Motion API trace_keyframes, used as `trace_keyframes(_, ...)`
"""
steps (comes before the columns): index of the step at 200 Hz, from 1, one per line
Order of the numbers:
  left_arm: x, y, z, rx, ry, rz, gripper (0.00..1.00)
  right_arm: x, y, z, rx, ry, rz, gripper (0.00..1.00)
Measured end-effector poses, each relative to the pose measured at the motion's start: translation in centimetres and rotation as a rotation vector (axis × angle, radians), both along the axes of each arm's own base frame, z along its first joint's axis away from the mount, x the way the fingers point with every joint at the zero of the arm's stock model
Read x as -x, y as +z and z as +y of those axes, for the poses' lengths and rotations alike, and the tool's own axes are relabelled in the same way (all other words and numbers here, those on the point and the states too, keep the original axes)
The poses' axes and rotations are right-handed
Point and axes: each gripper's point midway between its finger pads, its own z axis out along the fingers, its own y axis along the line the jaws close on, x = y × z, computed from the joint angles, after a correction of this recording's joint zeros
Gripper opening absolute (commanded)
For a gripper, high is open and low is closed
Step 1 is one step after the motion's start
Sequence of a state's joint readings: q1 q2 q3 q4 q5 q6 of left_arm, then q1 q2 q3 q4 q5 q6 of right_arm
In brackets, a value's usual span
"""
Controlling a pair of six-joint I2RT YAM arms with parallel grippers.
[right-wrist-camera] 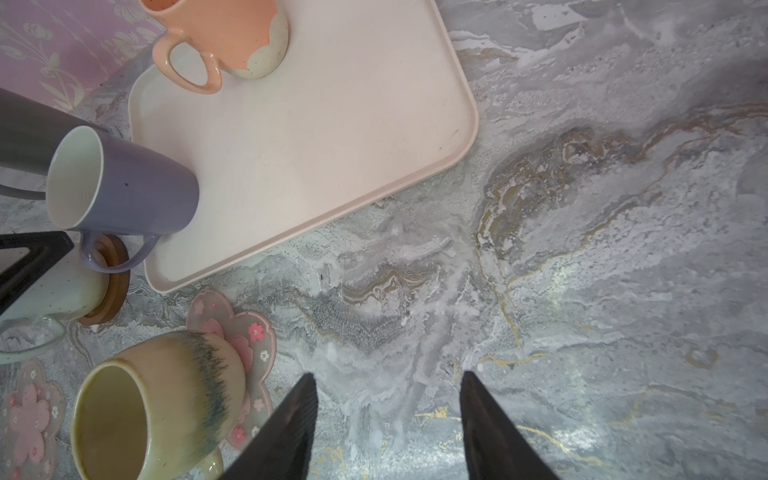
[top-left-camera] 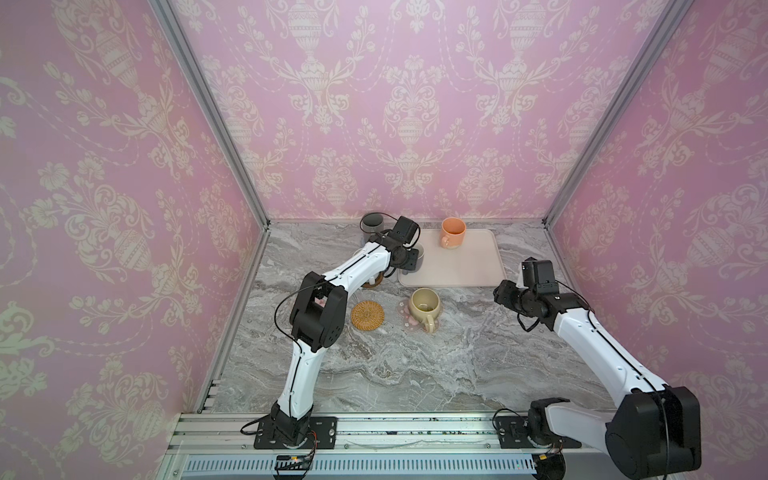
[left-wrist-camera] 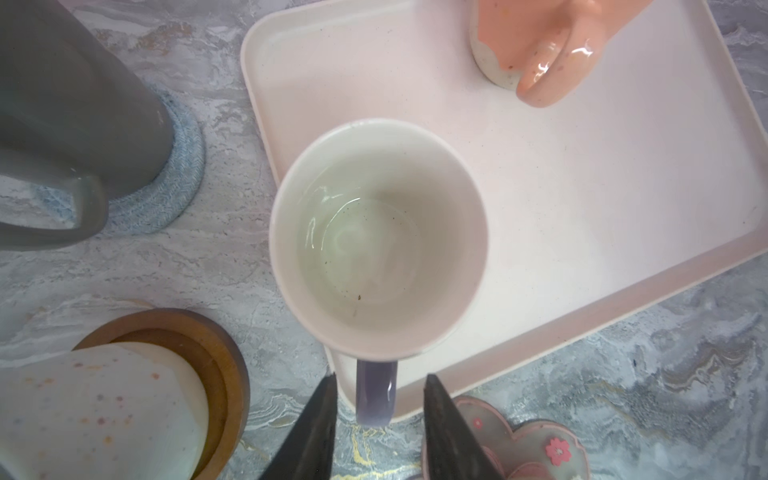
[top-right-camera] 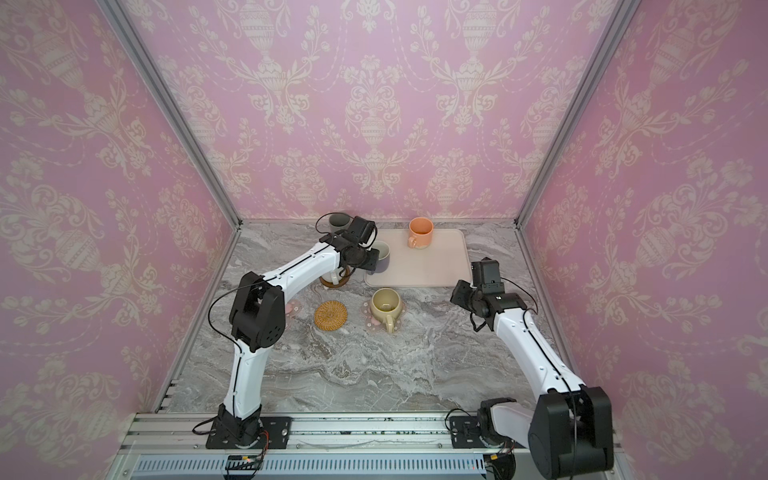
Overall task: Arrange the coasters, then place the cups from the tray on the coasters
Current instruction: 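Lift the lavender-handled mug off the tray with the left gripper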
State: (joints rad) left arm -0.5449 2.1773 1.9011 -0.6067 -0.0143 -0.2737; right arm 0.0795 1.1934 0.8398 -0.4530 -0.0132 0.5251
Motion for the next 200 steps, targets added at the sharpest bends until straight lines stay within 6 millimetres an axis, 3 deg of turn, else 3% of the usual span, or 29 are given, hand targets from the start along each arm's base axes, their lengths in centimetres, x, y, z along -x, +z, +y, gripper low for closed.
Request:
trace_keyframes(36, -0.3, 0.0, 0.2, -0.009, 0.006, 0.017, 0.39, 0.1, 0.0, 0.0, 0.001, -0.001, -0.002, 0.57)
trace_keyframes(94, 2.7, -4.2, 1.8, -0.048, 0.004, 0.106, 0.41, 0.3, 0.2, -0.1, -0.001, -0.003, -0.011, 0.57)
trace_keyframes(154, 2.3, -2.0, 1.1, 0.004, -0.008, 0.057, 0.41, 0.4, 0.2, -0.1, -0.011, -0.016, -0.01, 0.57)
trace_keyframes(200, 0.7, -1.0, 0.1, 0.03, -0.005, 0.026, 0.41, 0.6, 0.8, -0.3, -0.005, -0.022, -0.03, 0.57)
